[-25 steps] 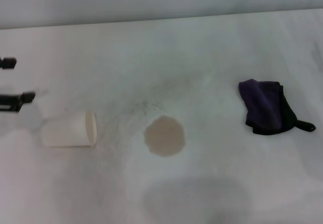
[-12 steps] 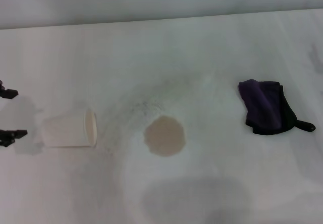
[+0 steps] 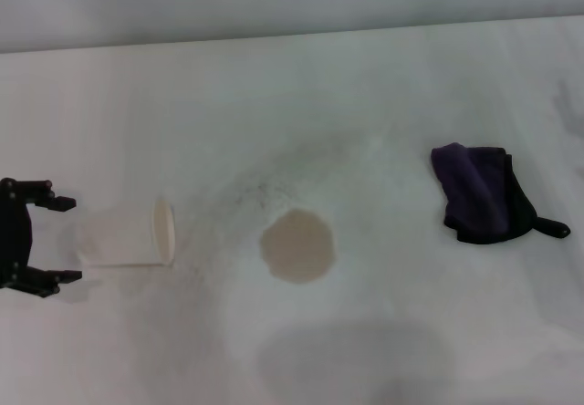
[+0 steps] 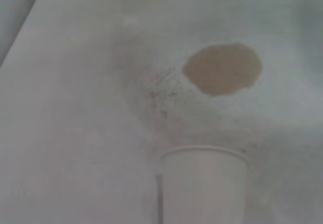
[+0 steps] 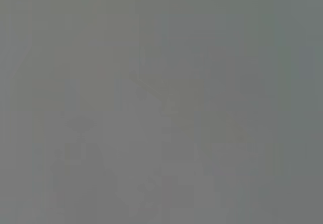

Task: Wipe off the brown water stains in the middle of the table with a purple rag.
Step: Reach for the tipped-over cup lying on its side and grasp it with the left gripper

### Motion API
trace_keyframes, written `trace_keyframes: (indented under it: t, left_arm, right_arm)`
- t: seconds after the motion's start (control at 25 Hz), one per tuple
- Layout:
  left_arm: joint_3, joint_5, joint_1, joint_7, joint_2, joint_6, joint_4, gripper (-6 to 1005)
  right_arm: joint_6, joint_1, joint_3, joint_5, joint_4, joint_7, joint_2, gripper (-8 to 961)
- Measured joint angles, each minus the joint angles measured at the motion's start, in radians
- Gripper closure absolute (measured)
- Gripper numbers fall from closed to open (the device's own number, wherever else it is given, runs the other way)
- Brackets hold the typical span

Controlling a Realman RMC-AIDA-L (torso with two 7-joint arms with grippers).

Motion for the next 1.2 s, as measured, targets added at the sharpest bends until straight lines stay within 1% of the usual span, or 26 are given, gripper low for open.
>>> trace_keyframes:
  t: [0.32, 0.48, 0.68, 0.8, 0.92, 1.0, 1.2]
  left_arm:
    - [-0.007, -0.007, -0.002, 0.072, -0.018, -0.099, -0.06, 111]
    - [-0.009, -0.01, -0.012, 0.108, -0.031, -0.113, -0.093, 111]
    - [-0.009, -0.01, -0.032, 0.115, -0.037, -0.133, -0.136, 110]
    - [-0.004, -0.003, -0.035, 0.119, -0.047, -0.167, -0.16, 111]
    - [-0.001, -0.001, -0.037, 0.124, -0.051, -0.185, -0.176, 111]
    - [0.0, -0.001, -0.043, 0.136, -0.058, -0.218, -0.204, 111]
    - [-0.001, -0.002, -0.044, 0.15, -0.064, -0.24, -0.208, 110]
  right_arm:
    - [0.0, -0.003, 0.0, 0.0, 0.009, 0.002, -0.001, 124]
    - [0.0, 0.0, 0.0, 0.0, 0.01, 0.002, -0.001, 124]
    - [0.001, 0.001, 0.0, 0.0, 0.01, 0.003, -0.001, 123]
    - [0.002, 0.001, 0.0, 0.0, 0.017, 0.003, 0.0, 123]
    - [0.003, 0.0, 0.0, 0.0, 0.028, 0.003, 0.001, 123]
    - [0.007, 0.0, 0.0, 0.0, 0.034, 0.003, 0.001, 123]
    - [0.012, -0.001, 0.0, -0.002, 0.04, 0.003, 0.001, 124]
